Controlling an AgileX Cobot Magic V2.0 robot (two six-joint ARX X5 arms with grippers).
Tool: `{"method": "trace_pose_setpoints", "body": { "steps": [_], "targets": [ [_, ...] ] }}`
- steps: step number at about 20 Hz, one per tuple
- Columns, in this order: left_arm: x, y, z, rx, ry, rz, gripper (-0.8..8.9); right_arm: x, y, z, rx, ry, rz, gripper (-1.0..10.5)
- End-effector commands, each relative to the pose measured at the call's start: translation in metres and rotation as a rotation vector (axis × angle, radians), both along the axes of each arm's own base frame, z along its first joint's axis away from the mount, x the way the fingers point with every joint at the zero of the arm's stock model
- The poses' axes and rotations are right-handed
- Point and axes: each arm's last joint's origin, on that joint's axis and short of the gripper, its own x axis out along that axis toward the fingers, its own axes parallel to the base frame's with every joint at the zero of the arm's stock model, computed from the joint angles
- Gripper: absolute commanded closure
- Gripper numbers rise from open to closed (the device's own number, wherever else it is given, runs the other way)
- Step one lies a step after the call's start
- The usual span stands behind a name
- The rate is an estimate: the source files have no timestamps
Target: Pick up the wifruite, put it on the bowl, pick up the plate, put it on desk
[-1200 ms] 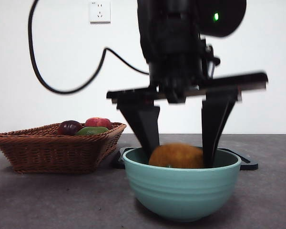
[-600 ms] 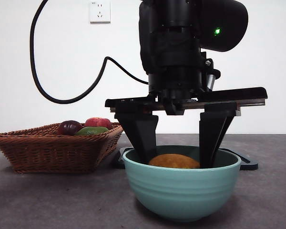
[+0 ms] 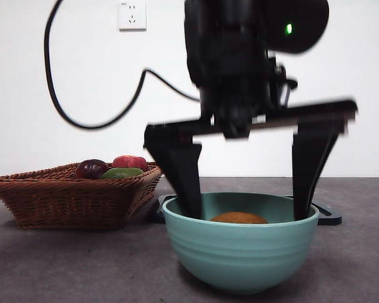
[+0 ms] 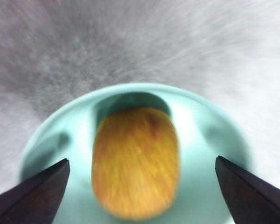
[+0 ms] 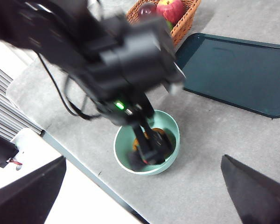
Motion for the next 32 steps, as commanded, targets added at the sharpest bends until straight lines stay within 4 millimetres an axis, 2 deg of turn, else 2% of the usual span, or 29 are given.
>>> {"method": "trace_pose_setpoints", "body": {
  "steps": [1, 6, 11, 15, 18, 21, 24, 28, 32],
  "targets": [
    [-0.008, 0.003, 0.035, -0.084, -0.055, -0.042, 3.07, -0.001, 0.0, 0.005, 0.002, -0.025, 0.009, 2.8],
    [-0.028, 0.038, 0.104, -0.21, -0.154, -0.117, 2.49, -0.001, 0.0, 0.005, 0.002, -0.025, 0.009, 2.8],
    [-0.056, 0.088, 0.163, -0.288, -0.289, -0.229, 2.51, -0.001, 0.0, 0.005, 0.001, -0.023, 0.008, 2.8],
    [-0.08, 0.132, 0.201, -0.374, -0.393, -0.289, 2.51, 0.0, 0.0, 0.004, 0.001, -0.009, -0.008, 2.8],
    [-0.097, 0.161, 0.217, -0.421, -0.45, -0.311, 2.51, 0.005, 0.002, 0.003, -0.002, 0.032, -0.014, 2.8],
    [-0.116, 0.195, 0.222, -0.475, -0.497, -0.307, 2.51, 0.018, 0.005, -0.001, -0.019, 0.107, -0.006, 2.8],
    [-0.133, 0.227, 0.216, -0.499, -0.556, -0.279, 2.51, 0.033, 0.011, -0.006, -0.04, 0.182, 0.012, 2.8],
    [-0.153, 0.262, 0.194, -0.594, -0.605, -0.228, 2.51, 0.055, 0.026, -0.015, -0.074, 0.293, 0.09, 3.2],
    [-0.166, 0.285, 0.168, -0.688, -0.644, -0.18, 2.51, 0.074, 0.048, -0.03, -0.176, 0.408, 0.142, 3.3]
  ]
}}
